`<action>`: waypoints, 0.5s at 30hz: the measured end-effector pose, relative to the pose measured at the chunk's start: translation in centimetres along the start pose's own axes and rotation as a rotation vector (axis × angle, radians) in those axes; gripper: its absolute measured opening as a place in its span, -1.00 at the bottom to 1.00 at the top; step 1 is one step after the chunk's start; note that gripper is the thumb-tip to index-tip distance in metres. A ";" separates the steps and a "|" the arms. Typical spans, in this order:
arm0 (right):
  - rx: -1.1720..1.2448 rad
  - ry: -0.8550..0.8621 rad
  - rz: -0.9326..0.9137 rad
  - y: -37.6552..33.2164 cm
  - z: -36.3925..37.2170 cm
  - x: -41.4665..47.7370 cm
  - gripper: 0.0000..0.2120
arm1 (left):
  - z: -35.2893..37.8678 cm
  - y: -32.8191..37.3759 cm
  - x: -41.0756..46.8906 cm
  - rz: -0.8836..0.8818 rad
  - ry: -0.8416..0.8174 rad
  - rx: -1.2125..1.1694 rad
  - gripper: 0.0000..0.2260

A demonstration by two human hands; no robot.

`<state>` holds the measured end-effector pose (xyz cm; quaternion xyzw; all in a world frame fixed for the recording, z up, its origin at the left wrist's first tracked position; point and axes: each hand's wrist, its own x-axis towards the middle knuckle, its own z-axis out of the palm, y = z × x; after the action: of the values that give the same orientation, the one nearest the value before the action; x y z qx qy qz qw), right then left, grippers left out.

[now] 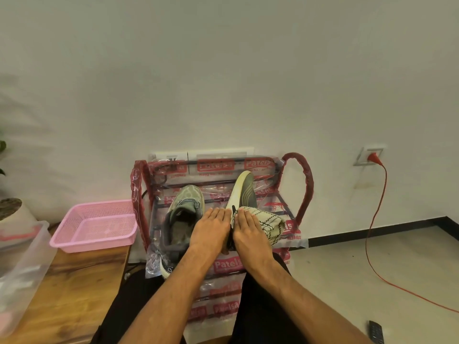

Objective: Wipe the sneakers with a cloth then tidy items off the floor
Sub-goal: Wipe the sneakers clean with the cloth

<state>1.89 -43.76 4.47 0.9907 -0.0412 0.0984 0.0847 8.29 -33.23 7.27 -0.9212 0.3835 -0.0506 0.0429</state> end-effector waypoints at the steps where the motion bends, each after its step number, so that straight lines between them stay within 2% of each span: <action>1: 0.000 0.003 -0.013 -0.3 0.2 -0.4 -0.35 | 0.1 -0.1 0.0 -0.001 0.013 -0.008 -0.21; 4: -0.013 -0.044 -0.083 -0.5 1.1 -2.1 -0.29 | 0.4 -0.2 0.0 -0.003 0.050 -0.019 -0.28; 6: -0.025 -0.054 -0.102 -0.2 1.3 -2.3 -0.30 | 0.6 0.0 -0.1 -0.006 0.045 -0.035 -0.24; 8: -0.050 0.021 -0.098 0.5 0.9 -1.8 -0.31 | 0.5 0.0 0.0 -0.011 0.040 -0.055 -0.20; 10: -0.040 0.014 -0.151 0.9 0.4 -0.4 -0.36 | 0.4 -0.1 0.0 -0.007 0.020 -0.064 -0.18; 13: -0.017 -0.002 -0.149 0.9 -1.1 2.0 -0.33 | 0.3 -0.2 0.0 -0.011 -0.028 -0.076 -0.09; 15: -0.038 -0.025 -0.146 1.0 -1.5 3.3 -0.38 | 0.3 -0.2 0.0 -0.013 -0.040 -0.071 -0.06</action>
<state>4.78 -44.72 6.76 0.9904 0.0284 0.0790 0.1102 8.48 -33.04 7.00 -0.9255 0.3779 -0.0186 0.0176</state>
